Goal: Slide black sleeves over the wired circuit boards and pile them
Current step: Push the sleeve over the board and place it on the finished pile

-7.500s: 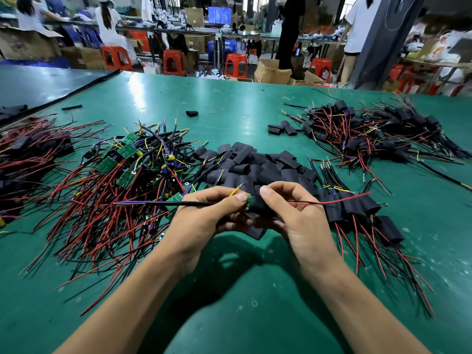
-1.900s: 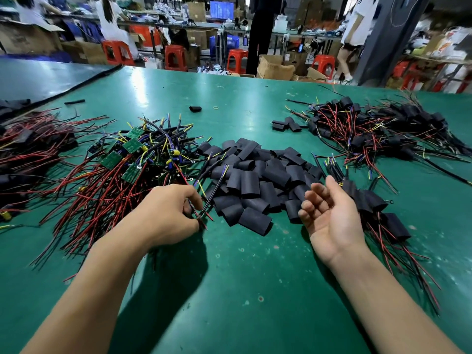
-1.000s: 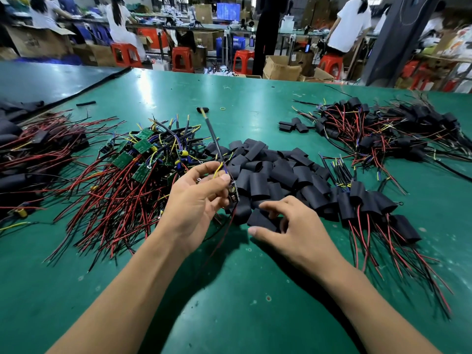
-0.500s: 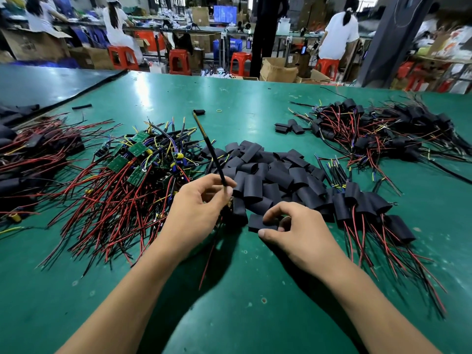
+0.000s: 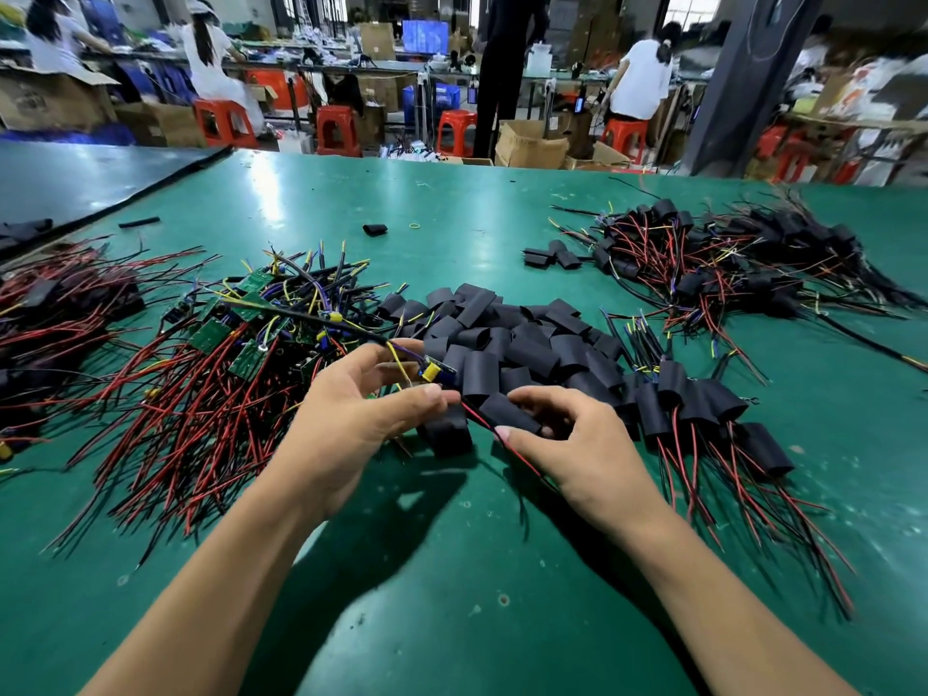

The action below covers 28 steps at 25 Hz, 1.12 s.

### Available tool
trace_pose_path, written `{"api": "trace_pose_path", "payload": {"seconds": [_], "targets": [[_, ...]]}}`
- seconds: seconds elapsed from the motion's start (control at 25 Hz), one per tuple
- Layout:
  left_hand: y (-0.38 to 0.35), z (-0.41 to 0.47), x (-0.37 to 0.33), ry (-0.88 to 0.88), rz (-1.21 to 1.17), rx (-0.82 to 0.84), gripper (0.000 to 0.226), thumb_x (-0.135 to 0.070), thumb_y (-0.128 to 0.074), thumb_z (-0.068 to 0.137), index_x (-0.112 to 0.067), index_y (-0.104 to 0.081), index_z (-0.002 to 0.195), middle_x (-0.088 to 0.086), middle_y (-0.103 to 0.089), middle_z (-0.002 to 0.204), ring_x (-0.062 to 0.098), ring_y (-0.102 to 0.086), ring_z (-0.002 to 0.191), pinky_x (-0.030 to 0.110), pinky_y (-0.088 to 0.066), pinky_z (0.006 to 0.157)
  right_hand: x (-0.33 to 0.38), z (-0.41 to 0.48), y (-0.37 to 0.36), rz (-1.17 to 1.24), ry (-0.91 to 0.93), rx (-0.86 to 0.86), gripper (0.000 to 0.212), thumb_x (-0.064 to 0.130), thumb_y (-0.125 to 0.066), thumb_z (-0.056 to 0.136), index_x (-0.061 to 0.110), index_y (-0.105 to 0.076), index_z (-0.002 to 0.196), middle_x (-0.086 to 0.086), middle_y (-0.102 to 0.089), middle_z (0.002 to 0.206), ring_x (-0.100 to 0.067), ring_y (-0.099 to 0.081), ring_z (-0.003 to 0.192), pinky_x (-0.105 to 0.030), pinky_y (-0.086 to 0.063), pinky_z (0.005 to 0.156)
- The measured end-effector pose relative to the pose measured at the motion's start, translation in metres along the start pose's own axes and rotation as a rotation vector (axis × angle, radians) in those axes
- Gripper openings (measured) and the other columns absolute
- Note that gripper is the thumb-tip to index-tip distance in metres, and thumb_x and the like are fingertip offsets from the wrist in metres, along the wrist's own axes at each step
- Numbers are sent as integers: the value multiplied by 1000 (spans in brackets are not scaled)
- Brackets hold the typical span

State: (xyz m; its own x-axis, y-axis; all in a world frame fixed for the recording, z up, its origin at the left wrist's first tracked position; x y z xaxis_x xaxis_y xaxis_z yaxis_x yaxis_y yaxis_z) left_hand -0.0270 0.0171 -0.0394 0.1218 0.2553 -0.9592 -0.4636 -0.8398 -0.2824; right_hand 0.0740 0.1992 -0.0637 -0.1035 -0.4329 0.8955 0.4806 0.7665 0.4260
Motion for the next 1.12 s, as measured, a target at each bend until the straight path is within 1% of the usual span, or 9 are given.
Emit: {"api": "trace_pose_path", "payload": {"seconds": [0.08, 0.24, 0.32, 0.44, 0.6, 0.76, 0.84, 1.04, 1.12], "targets": [[2, 1, -1, -18, -41, -38, 38, 10, -69, 76, 1, -64, 112, 15, -63, 92, 36, -74, 80, 27, -59, 69, -3, 3, 2, 149, -26, -26, 33, 20, -85, 76, 23, -74, 107, 10, -73, 104, 3, -65, 92, -11, -46, 81], [3, 1, -2, -86, 32, -74, 34, -6, -74, 75, -3, -68, 108, 8, -70, 74, 24, -70, 61, 25, -57, 56, -8, 10, 6, 550, -134, -24, 38, 18, -85, 68, 17, -74, 105, -1, -75, 107, -18, -70, 98, -33, -53, 86], [3, 2, -1, -105, 72, -85, 25, -8, -74, 79, -5, -70, 104, 9, -68, 75, 19, -66, 58, 24, -55, 53, -9, 12, 8, 711, -176, -42, 47, 23, -84, 61, 14, -74, 106, 0, -75, 102, -12, -68, 85, -29, -51, 78], [6, 3, 0, -122, 54, -133, 14, -12, -73, 82, -4, -70, 93, 8, -67, 73, 20, -66, 57, 24, -55, 53, -8, 15, 11, 922, -196, -111, 39, 11, -79, 67, 8, -71, 105, 1, -74, 81, -5, -62, 61, -16, -49, 57], [17, 5, -1, -168, 43, -289, 10, -15, -71, 89, -7, -65, 90, 4, -69, 67, 22, -68, 55, 26, -57, 51, -9, 16, 20, 792, -102, -215, 23, 7, -75, 81, 13, -71, 102, 9, -69, 70, -4, -52, 54, -14, -42, 51], [23, 7, -1, -182, 62, -347, 16, -18, -72, 89, -4, -65, 93, 7, -71, 71, 23, -68, 55, 29, -59, 53, -8, 12, 22, 311, 79, -260, 17, 19, -78, 86, 29, -73, 99, 17, -76, 88, -1, -70, 81, -16, -51, 76], [23, 7, 0, -170, 53, -341, 13, -17, -73, 88, -7, -65, 91, 8, -72, 71, 24, -68, 56, 29, -58, 52, -8, 10, 19, 200, 122, -271, 19, 24, -79, 85, 31, -74, 102, 20, -75, 94, -1, -70, 90, -21, -51, 85], [23, 9, 0, -182, 49, -343, 10, -15, -73, 87, -9, -64, 88, 10, -71, 71, 23, -67, 54, 27, -56, 50, -5, 9, 18, 235, 179, -270, 26, 25, -80, 84, 30, -73, 109, 24, -74, 99, 4, -68, 95, -7, -46, 82], [24, 9, 0, -198, 71, -349, 12, -16, -73, 88, -6, -65, 90, 9, -72, 71, 23, -68, 54, 29, -58, 52, -5, 9, 18, 286, 177, -281, 24, 24, -80, 84, 29, -73, 107, 20, -75, 98, 1, -69, 93, -9, -47, 81]]}}
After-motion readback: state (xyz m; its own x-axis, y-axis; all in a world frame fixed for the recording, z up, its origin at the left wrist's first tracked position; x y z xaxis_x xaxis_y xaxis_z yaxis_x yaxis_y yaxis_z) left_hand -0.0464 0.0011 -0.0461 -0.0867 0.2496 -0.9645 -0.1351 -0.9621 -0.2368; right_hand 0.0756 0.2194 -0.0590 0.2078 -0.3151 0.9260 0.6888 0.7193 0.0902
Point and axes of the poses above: each hand's wrist, its own z-axis towards the middle knuckle, its own y-axis out of the back of the hand, x = y × z, the point moved 3 cm from there along z, towards the middle knuckle
